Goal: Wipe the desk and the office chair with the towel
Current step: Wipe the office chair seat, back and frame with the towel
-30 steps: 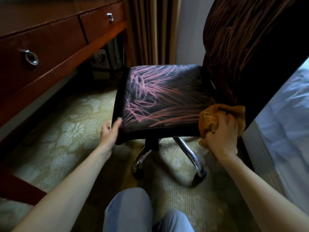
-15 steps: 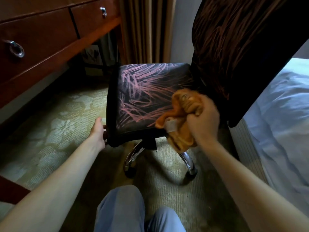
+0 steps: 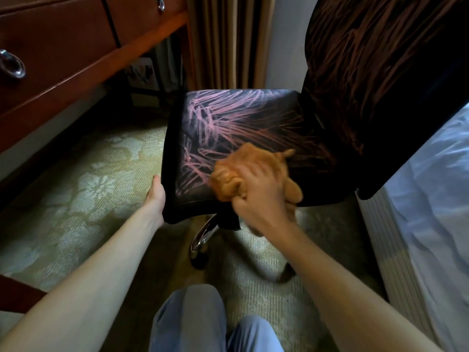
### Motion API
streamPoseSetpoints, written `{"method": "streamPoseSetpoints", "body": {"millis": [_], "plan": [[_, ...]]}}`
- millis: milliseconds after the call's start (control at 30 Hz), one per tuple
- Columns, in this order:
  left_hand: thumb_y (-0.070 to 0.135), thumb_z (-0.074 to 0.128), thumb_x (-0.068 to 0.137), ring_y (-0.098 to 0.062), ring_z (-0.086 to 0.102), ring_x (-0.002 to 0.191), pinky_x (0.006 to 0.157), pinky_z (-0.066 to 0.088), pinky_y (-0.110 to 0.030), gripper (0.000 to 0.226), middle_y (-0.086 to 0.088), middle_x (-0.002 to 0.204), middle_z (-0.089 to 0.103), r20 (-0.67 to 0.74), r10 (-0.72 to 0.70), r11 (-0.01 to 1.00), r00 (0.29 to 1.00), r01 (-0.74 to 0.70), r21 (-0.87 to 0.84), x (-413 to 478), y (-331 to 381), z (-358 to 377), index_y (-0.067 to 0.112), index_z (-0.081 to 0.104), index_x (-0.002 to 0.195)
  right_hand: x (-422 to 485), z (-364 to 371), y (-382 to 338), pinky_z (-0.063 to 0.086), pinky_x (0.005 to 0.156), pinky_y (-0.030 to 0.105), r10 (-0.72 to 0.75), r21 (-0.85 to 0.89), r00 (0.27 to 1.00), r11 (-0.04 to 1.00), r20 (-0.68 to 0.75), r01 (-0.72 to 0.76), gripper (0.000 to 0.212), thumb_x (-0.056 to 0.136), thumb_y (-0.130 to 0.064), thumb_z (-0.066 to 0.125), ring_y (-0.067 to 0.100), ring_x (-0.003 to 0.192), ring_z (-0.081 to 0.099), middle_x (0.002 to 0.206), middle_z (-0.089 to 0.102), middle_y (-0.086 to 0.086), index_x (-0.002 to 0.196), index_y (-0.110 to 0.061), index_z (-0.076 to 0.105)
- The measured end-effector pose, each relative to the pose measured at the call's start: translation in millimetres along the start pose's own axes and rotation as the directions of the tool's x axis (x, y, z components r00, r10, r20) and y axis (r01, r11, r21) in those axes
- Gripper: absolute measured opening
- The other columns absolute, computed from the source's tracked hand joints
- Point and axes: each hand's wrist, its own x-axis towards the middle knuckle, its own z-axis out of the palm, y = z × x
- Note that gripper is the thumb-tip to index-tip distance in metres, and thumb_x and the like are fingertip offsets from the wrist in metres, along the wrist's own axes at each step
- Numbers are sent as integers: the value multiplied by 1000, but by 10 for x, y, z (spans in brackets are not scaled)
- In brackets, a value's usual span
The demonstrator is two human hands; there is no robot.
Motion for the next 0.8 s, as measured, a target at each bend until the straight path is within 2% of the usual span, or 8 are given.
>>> {"method": "streamPoseSetpoints", "body": {"millis": [100, 167, 200, 267, 333, 467, 600, 800], "plan": [[70, 30, 100, -39, 66, 110, 82, 58, -46, 75, -20, 134, 64, -36, 13, 1000, 999, -12, 29, 5, 20, -46, 16, 55, 145, 63, 4, -177, 36, 118, 47, -112, 418, 994, 903, 8, 99, 68, 68, -17, 58, 16, 133, 54, 135, 65, -5, 135, -24, 66], [73, 32, 99, -35, 70, 97, 63, 59, -39, 75, -18, 120, 71, 5, -38, 999, 999, 38, 19, -16, -5, -82, 16, 61, 138, 175, -179, -93, 50, 106, 38, 68, 684, 996, 730, -60, -9, 66, 63, -5, 51, 13, 115, 66, 118, 73, -3, 125, -15, 71], [74, 34, 98, -33, 71, 90, 55, 59, -36, 75, -16, 109, 73, 29, -61, 998, 998, 61, 17, -44, -30, -102, 16, 64, 133, 219, -290, -14, 53, 99, 34, 181, 722, 975, 691, -128, -33, 63, 62, -4, 49, 12, 105, 67, 109, 74, -4, 120, -14, 72], [77, 37, 96, -30, 74, 80, 49, 58, -34, 76, -15, 93, 76, 58, -79, 997, 995, 78, 18, -89, -86, -130, 14, 68, 125, 271, -538, 191, 49, 90, 22, 308, 661, 915, 748, -262, -63, 62, 63, -7, 49, 10, 100, 65, 107, 72, -5, 121, -18, 70], [81, 41, 92, -30, 77, 77, 53, 59, -34, 81, -15, 88, 78, 88, -88, 996, 992, 86, 29, -147, -137, -158, 12, 70, 120, 251, -733, 364, 46, 94, 17, 322, 533, 903, 836, -285, -130, 66, 66, -14, 50, 10, 108, 62, 120, 70, -3, 128, -25, 67], [84, 50, 85, -32, 76, 100, 77, 63, -41, 84, -16, 111, 77, 184, -144, 989, 972, 144, 15, -288, -278, -159, 13, 70, 124, 84, -716, 436, 44, 106, 35, 241, 361, 960, 916, -141, -177, 63, 74, -7, 57, 25, 127, 57, 136, 63, 4, 135, -21, 63], [77, 55, 84, -36, 74, 105, 92, 59, -45, 79, -19, 118, 75, 314, -174, 980, 934, 196, -40, -491, -474, -166, 13, 70, 128, -103, -716, 375, 42, 112, 49, 198, 318, 927, 944, -319, -92, 67, 74, -1, 57, 28, 130, 54, 139, 59, 6, 139, -17, 58], [92, 52, 76, -40, 68, 118, 107, 50, -51, 91, -19, 129, 70, 427, -157, 966, 891, 228, -119, -667, -755, -474, 19, 70, 128, -30, -1119, 522, 43, 111, 47, 84, 129, 892, 991, -444, -30, 71, 71, -5, 59, 28, 130, 53, 142, 57, 3, 140, -21, 56]]}}
